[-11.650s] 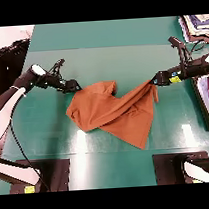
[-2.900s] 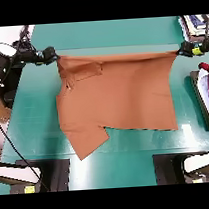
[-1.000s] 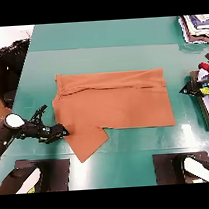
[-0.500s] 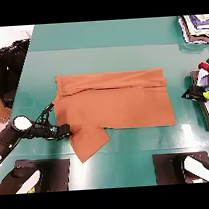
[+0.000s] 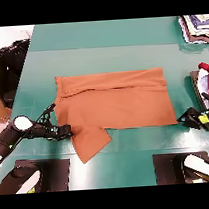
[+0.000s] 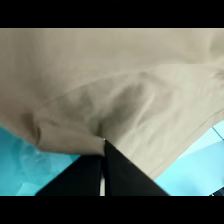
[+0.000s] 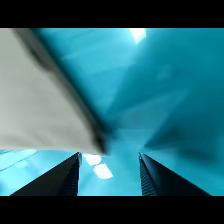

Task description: Fold the shirts.

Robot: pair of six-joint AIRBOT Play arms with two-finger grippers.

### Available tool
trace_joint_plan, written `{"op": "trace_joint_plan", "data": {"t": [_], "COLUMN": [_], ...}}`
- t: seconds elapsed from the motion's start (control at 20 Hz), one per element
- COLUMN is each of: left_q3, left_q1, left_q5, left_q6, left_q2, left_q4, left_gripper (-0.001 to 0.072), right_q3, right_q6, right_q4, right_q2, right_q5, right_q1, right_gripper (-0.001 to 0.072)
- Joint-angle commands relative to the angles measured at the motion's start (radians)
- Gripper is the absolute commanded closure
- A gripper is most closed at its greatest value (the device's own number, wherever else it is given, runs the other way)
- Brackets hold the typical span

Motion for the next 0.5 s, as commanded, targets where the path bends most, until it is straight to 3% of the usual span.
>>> {"op": "trace_joint_plan", "data": {"t": [0.0, 0.15, 0.2, 0.25, 0.4, 0.45], "left_q3": [0.0, 0.0, 0.0, 0.0, 0.0, 0.0], "left_q1": [0.0, 0.0, 0.0, 0.0, 0.0, 0.0], "left_q5": [0.016, 0.018, 0.019, 0.021, 0.021, 0.02], "left_q6": [0.002, 0.002, 0.002, 0.002, 0.001, 0.002], "left_q2": [0.001, 0.001, 0.001, 0.001, 0.001, 0.001], "left_q4": [-0.007, -0.01, -0.012, -0.013, -0.021, -0.024], "left_gripper": [0.068, 0.068, 0.068, 0.068, 0.068, 0.068], "right_q3": [-0.047, -0.046, -0.046, -0.047, -0.047, -0.047], "right_q6": [-0.034, -0.034, -0.034, -0.034, -0.05, -0.064], "right_q4": [0.087, 0.101, 0.101, 0.1, 0.099, 0.095], "right_q2": [-0.051, -0.047, -0.043, -0.037, -0.015, -0.007], "right_q5": [-0.061, -0.079, -0.074, -0.063, -0.027, -0.017], "right_q1": [-0.017, -0.011, -0.011, -0.011, -0.011, -0.011], "right_gripper": [0.0276, 0.0289, 0.0347, 0.0452, 0.0473, 0.056]}}
